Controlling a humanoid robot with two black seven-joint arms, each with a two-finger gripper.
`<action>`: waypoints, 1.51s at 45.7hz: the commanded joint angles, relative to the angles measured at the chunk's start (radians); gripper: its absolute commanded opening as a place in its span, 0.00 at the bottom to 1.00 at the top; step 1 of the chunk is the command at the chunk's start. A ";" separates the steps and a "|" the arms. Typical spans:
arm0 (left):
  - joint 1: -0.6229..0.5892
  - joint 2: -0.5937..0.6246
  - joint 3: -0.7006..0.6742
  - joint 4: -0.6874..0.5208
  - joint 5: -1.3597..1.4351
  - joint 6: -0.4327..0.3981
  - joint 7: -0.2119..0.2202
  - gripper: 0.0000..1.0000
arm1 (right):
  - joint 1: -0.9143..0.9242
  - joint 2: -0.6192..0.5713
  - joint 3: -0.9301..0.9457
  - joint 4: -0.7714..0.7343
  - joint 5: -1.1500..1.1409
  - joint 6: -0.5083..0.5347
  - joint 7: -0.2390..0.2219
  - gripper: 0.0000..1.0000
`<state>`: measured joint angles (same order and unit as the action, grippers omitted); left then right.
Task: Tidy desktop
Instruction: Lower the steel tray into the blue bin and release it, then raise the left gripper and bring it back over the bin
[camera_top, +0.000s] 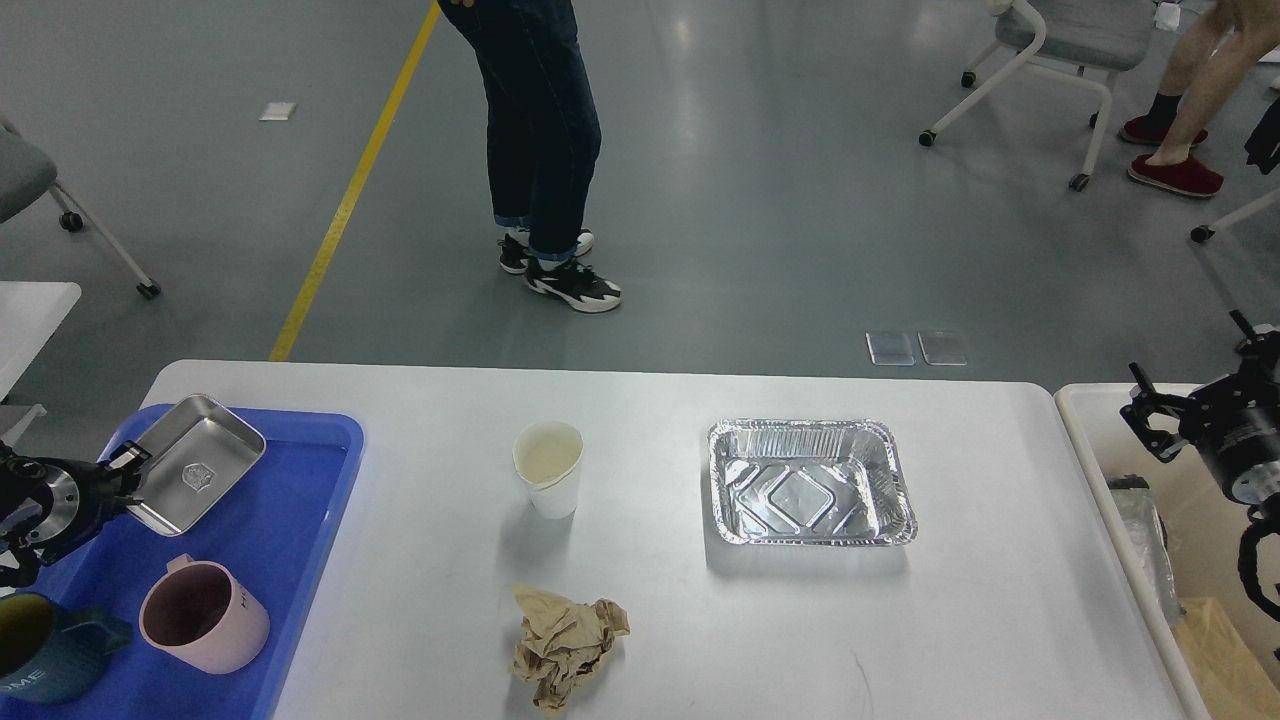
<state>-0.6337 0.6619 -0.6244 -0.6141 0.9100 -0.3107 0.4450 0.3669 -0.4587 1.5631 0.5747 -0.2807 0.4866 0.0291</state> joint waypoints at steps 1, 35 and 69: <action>0.005 -0.002 0.000 0.005 -0.002 -0.001 0.000 0.12 | 0.000 0.002 0.000 0.001 0.000 0.000 0.000 1.00; -0.167 0.002 -0.017 -0.015 -0.017 0.019 0.000 0.92 | 0.000 -0.011 -0.001 0.001 -0.002 0.000 -0.002 1.00; -0.432 -0.168 -0.129 -0.001 -0.192 0.031 -0.291 0.97 | -0.006 -0.040 -0.003 0.022 -0.003 0.000 -0.002 1.00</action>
<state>-1.0670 0.5335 -0.6923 -0.6239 0.8508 -0.2875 0.3436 0.3615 -0.5001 1.5600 0.5865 -0.2841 0.4863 0.0267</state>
